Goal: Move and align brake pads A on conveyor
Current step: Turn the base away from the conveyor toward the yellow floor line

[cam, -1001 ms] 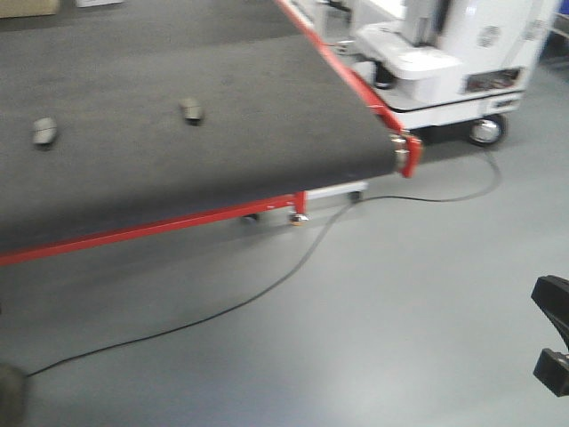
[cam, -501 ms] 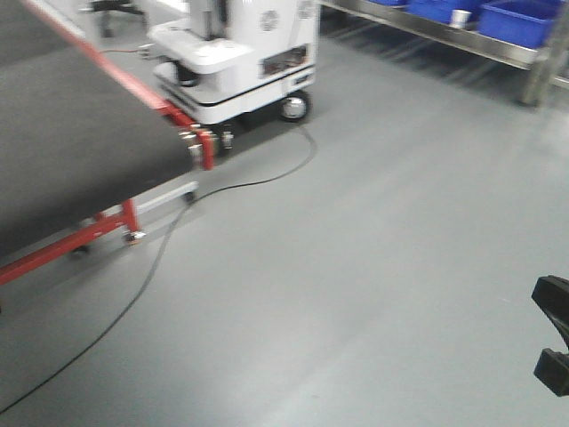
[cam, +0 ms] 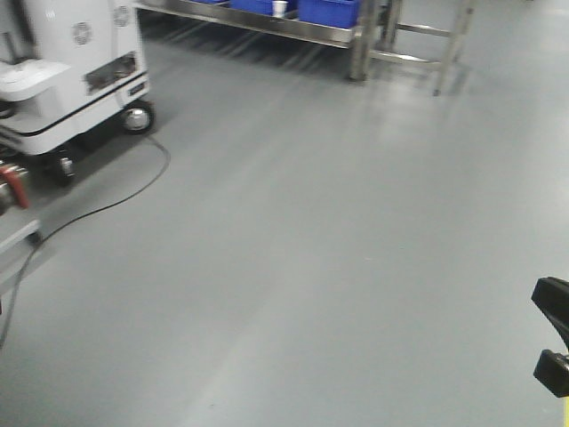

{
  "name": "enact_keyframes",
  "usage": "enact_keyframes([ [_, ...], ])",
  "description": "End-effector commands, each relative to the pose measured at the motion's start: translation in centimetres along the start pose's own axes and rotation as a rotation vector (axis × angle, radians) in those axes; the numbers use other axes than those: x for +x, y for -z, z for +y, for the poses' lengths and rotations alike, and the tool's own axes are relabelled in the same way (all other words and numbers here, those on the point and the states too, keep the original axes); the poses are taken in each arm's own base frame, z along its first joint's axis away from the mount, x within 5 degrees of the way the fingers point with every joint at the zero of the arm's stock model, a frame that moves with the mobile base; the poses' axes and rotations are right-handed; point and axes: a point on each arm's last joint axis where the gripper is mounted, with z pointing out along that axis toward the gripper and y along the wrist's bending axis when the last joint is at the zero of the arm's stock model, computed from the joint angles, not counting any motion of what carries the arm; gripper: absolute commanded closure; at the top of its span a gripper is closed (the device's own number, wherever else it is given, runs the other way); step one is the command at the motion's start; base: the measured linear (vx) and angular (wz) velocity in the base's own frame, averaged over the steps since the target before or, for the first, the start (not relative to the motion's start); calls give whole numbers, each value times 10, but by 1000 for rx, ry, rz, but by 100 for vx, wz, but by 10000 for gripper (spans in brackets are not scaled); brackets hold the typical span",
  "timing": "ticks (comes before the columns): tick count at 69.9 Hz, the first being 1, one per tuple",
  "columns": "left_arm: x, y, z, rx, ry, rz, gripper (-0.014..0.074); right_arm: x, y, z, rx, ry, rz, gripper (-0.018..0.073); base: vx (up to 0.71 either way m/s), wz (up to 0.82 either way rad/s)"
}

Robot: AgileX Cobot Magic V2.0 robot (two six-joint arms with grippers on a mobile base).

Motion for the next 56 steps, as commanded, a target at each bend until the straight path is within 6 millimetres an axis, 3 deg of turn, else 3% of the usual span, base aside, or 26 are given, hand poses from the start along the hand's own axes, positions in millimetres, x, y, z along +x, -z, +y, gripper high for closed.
enact_keyframes([
  [1, -12, 4, -3, 23, -1, -83, 603, -15, 2, 2, -11, 11, -88, 568, 3, -62],
  [56, -12, 4, -3, 23, -1, -83, 603, -13, 2, 2, -7, 11, -70, 568, 16, -44],
])
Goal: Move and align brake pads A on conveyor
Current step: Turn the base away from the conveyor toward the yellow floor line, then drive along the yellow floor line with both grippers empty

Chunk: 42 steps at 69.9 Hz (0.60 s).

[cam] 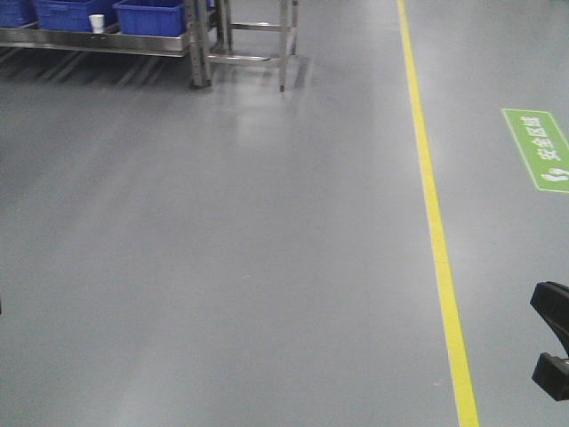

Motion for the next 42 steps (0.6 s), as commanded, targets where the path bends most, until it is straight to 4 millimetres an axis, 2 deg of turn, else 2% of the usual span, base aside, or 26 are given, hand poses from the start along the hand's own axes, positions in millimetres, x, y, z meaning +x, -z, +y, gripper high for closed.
enact_keyframes([
  [1, -12, 4, -3, 23, -1, -83, 603, -15, 2, 2, -11, 11, -88, 568, 28, -33],
  [42, -12, 4, -3, 23, -1, -83, 603, -15, 2, 2, -11, 10, -88, 568, 33, -28],
])
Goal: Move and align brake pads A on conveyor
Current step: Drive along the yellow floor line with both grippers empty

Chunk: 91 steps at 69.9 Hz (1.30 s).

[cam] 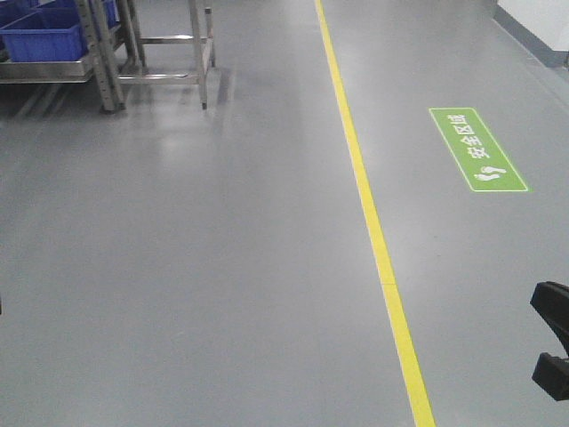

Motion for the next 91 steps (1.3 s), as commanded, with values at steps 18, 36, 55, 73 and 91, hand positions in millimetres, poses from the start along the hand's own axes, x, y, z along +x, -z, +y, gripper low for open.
enact_keyframes([
  [18, -12, 4, -3, 23, -1, -83, 603, -15, 2, 2, -11, 10, -89, 568, 40, -15],
  [36, -12, 4, -3, 23, -1, -83, 603, -15, 2, 2, -11, 10, -89, 568, 46, 1],
  [55, -12, 4, -3, 23, -1, -83, 603, -15, 2, 2, -11, 10, -89, 568, 49, 4],
  [73, -12, 4, -3, 23, -1, -83, 603, -15, 2, 2, -11, 9, -89, 568, 51, -1],
  [91, -12, 4, -3, 23, -1, -83, 603, -15, 2, 2, -11, 10, -88, 568, 53, -7],
])
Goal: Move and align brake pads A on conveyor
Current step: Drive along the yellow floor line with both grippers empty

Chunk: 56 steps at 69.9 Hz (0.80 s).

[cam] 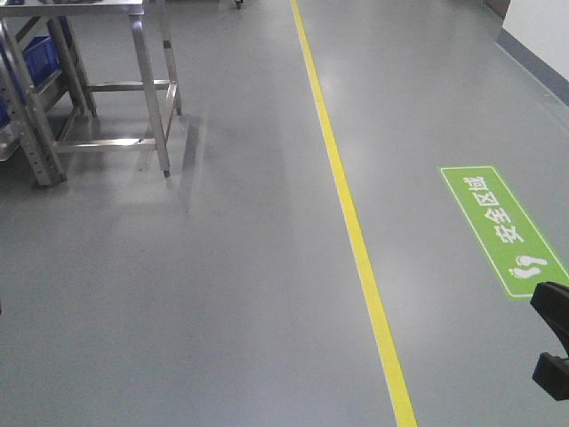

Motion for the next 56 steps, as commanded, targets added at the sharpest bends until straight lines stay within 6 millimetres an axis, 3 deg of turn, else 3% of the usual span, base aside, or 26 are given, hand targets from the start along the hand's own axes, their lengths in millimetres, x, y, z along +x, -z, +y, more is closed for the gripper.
enact_keyframes([
  [1, -12, 4, -3, 23, -1, -83, 603, -14, 2, 2, -12, 12, -88, 568, 54, -6],
  [56, -12, 4, -3, 23, -1, -83, 603, -15, 2, 2, -12, 11, -88, 568, 56, -3],
])
